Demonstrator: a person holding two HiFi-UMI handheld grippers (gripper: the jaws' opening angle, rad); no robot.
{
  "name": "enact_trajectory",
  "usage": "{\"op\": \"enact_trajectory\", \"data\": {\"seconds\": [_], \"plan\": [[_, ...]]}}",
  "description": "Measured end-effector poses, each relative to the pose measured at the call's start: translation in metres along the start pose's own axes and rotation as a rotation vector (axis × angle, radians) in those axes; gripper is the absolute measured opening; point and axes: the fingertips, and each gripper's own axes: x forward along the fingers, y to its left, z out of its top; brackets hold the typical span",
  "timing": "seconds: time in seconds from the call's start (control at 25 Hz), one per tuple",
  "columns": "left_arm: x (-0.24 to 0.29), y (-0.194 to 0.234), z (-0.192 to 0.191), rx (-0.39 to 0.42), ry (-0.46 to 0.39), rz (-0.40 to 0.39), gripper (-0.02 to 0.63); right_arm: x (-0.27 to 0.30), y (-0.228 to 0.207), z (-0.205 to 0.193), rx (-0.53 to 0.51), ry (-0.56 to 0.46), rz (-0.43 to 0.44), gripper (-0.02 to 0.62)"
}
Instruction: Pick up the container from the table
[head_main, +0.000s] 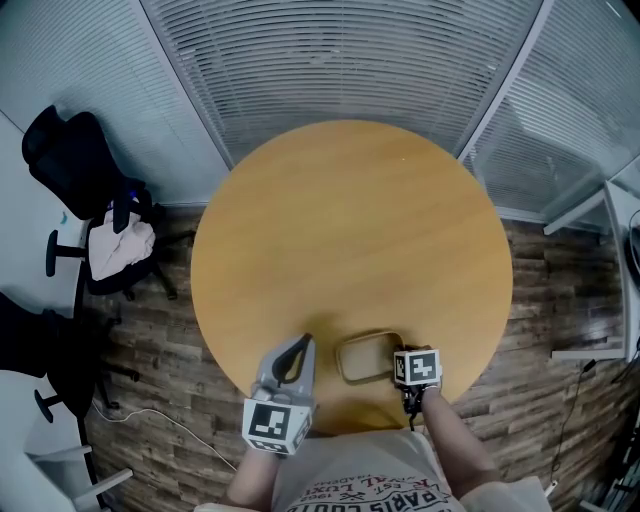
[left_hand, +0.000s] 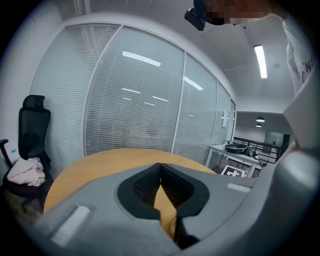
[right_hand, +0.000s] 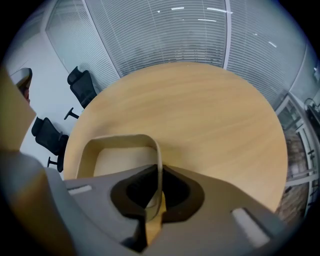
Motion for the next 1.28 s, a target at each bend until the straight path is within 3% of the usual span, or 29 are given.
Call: {"op": "enact_trajectory", "data": {"seconds": [0.28, 0.52, 0.96, 1.28], "plan": [[0.003, 0.000, 0.003, 0.003, -0.001, -0.012, 0.006, -0.005, 0.003, 0.005, 0.009, -0.018, -0.004, 0.008], [0.000, -0.003, 0.012, 0.015, -0.015, -0.017, 0.006, -0.040, 0.009, 0.031, -0.002, -0.134, 0.002, 0.008], [-0.006, -0.013, 0.039, 0.040, -0.074, -0.035, 0.006, -0.169, 0.026, 0.108, -0.052, -0.579, -0.026, 0.008], [-0.014, -0.031, 0.066, 0.045, -0.139, -0.050, 0.006, -0.253, 0.026, 0.119, -0.024, -0.848, -0.043, 0.008]]}}
